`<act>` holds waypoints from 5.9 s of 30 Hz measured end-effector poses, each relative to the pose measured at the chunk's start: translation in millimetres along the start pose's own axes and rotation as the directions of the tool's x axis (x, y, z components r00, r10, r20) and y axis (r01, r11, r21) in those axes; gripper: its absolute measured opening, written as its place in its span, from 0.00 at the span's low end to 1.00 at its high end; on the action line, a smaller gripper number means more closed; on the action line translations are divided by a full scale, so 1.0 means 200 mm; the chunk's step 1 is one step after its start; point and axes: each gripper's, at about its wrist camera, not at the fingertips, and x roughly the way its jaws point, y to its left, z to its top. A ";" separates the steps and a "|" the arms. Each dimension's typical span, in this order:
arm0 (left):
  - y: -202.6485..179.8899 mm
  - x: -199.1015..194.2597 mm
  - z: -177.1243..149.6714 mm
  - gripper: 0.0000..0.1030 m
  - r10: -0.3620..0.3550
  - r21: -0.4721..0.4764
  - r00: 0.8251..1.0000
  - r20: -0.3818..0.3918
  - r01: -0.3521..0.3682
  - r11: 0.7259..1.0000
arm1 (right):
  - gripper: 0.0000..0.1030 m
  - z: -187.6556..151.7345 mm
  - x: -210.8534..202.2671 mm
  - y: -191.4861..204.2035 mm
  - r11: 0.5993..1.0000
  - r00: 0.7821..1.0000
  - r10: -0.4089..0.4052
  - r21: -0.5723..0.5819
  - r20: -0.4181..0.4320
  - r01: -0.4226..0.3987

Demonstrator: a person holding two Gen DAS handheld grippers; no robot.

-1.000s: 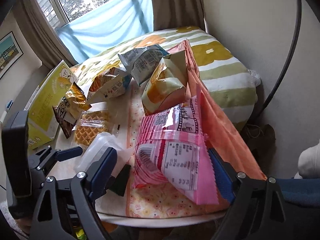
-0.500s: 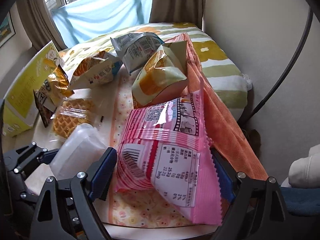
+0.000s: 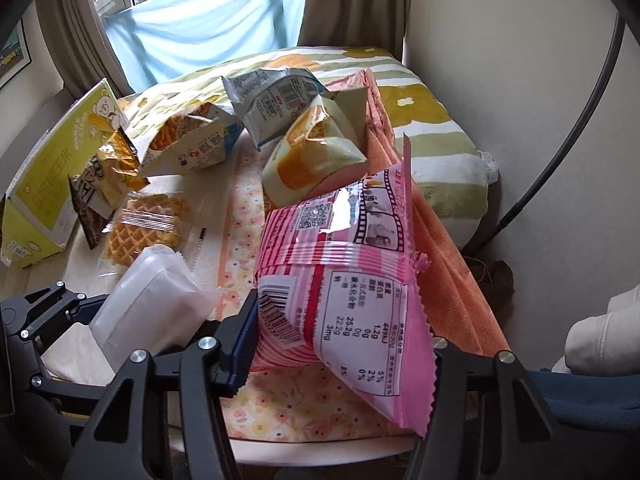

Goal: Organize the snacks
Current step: 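Grasp the white packet with left tool while right tool grasps pink biscuit pack, then carry both packets over the yellow box and open both tools to drop them, then move both tools back over the remaining snacks, then grasp the cheese stick bag with left tool while right tool grasps grey-white bag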

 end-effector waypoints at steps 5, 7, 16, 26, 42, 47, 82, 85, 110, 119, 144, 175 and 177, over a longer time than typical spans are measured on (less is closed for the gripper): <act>0.02 -0.10 0.01 0.58 0.004 -0.027 1.000 0.015 -0.004 1.000 | 0.51 0.01 -0.09 0.02 1.000 1.000 0.019 -0.010 0.018 -0.019; 0.04 -0.16 0.02 0.58 0.006 -0.041 1.000 0.028 -0.005 0.999 | 0.51 0.03 -0.13 0.04 1.000 0.999 0.021 -0.016 0.028 -0.021; 0.19 -0.52 0.12 0.58 0.047 -0.132 0.989 0.140 -0.028 0.991 | 0.51 0.17 -0.41 0.16 0.998 0.995 0.048 -0.045 0.087 -0.045; 0.69 -0.91 0.20 0.58 0.131 -0.267 0.962 0.240 -0.064 0.961 | 0.51 0.50 -0.58 0.59 0.986 0.975 0.144 -0.105 0.169 -0.127; 1.76 -1.16 0.04 0.58 0.254 -0.433 0.942 0.218 -0.140 0.890 | 0.51 0.80 -0.47 1.51 0.931 0.936 0.315 -0.243 0.159 -0.272; 2.00 -1.05 -0.07 0.58 0.226 -0.444 0.964 0.139 -0.144 0.885 | 0.52 0.78 -0.37 1.72 0.928 0.939 0.323 -0.235 0.120 -0.289; 2.14 -1.01 -0.28 1.00 0.230 -0.519 0.967 0.111 -0.140 0.843 | 0.99 0.70 -0.10 1.92 0.900 0.981 0.195 -0.394 -0.021 -0.187; 2.13 -1.01 -0.30 1.00 0.224 -0.526 0.969 0.107 -0.136 0.839 | 0.99 0.68 -0.10 1.92 0.894 0.983 0.183 -0.413 -0.019 -0.174; 1.96 -1.19 -0.16 1.00 0.133 -0.333 0.964 0.232 -0.050 0.942 | 0.99 0.61 -0.52 1.67 0.978 0.984 0.099 -0.199 0.150 -0.068; 1.75 -1.20 0.02 1.00 0.087 -0.258 0.956 0.280 -0.012 0.966 | 0.99 0.69 -0.62 1.29 0.998 0.983 0.061 -0.023 0.176 -0.058; 0.84 -0.36 0.84 1.00 0.022 -0.236 0.996 0.088 -0.001 0.972 | 0.99 1.04 0.00 0.16 0.990 0.994 0.085 -0.109 -0.070 -0.092; 0.73 0.29 0.95 1.00 -0.014 -0.347 0.991 -0.136 -0.035 0.937 | 0.84 1.01 0.72 0.23 0.814 0.939 0.017 -0.540 -0.344 -0.213; 0.72 0.30 0.95 1.00 -0.023 -0.348 0.990 -0.136 -0.026 0.937 | 0.78 1.02 0.71 0.24 0.811 0.942 0.015 -0.547 -0.335 -0.207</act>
